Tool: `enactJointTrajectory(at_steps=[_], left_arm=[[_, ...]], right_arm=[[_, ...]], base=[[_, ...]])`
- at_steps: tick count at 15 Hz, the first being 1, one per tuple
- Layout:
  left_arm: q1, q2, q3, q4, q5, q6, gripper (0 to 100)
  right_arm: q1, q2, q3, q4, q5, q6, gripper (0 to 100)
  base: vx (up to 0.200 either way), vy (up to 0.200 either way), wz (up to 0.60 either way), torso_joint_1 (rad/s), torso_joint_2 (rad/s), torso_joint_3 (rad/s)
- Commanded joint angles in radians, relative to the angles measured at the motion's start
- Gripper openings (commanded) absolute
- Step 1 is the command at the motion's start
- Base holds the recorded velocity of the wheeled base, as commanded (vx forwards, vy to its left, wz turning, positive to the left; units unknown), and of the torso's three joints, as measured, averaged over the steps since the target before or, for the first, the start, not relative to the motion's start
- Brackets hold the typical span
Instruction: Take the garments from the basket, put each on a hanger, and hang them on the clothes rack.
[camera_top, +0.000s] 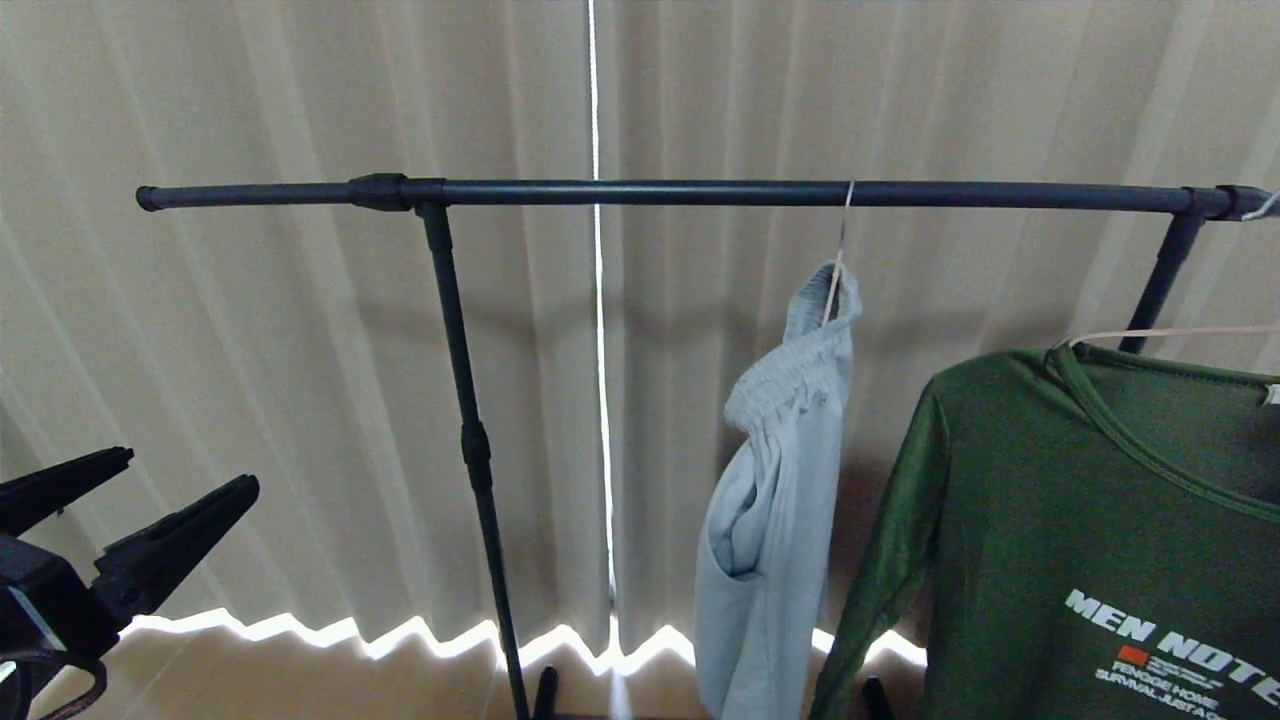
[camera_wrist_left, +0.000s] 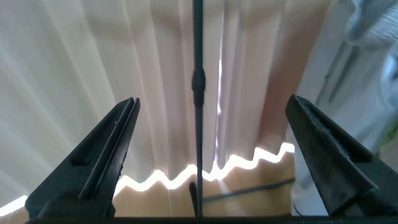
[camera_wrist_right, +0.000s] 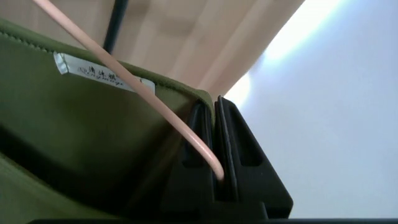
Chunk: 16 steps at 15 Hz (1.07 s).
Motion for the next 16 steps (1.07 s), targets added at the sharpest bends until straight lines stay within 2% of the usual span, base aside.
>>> enactJointTrajectory(at_steps=[1, 3, 5, 6, 8, 10, 16], left_arm=[[0.001, -0.006, 0.000, -0.001, 0.000, 0.000, 100], [0.001, -0.010, 0.000, -0.001, 0.000, 0.000, 100], [0.001, -0.012, 0.001, -0.001, 0.000, 0.000, 100], [-0.002, -0.013, 0.012, -0.004, -0.001, 0.008, 100], [-0.005, -0.015, 0.015, -0.004, -0.003, 0.020, 100], [-0.004, -0.022, 0.017, -0.004, -0.003, 0.023, 100], [-0.008, -0.039, 0.032, -0.004, -0.003, 0.053, 100]], right_arm=[[0.001, 0.063, -0.020, 0.000, -0.001, 0.008, 0], [0.001, 0.111, -0.054, 0.000, -0.001, 0.032, 0], [0.001, 0.137, -0.074, 0.000, -0.001, 0.045, 0], [0.001, 0.223, -0.140, -0.026, -0.002, 0.051, 0], [0.001, 0.316, -0.183, -0.087, -0.008, 0.057, 0], [0.022, 0.396, -0.169, -0.155, -0.044, 0.057, 0], [0.079, 0.490, -0.172, -0.166, -0.056, 0.065, 0]], base=[[0.200, 0.000, 0.00, 0.002, 0.00, 0.002], [0.200, 0.000, 0.00, 0.000, 0.00, 0.002], [0.000, 0.000, 0.00, 0.000, 0.00, 0.000], [0.000, 0.000, 0.00, 0.000, 0.00, 0.000], [0.000, 0.000, 0.00, 0.000, 0.00, 0.000], [0.000, 0.000, 0.00, 0.000, 0.00, 0.000], [0.000, 0.000, 0.00, 0.000, 0.00, 0.000]])
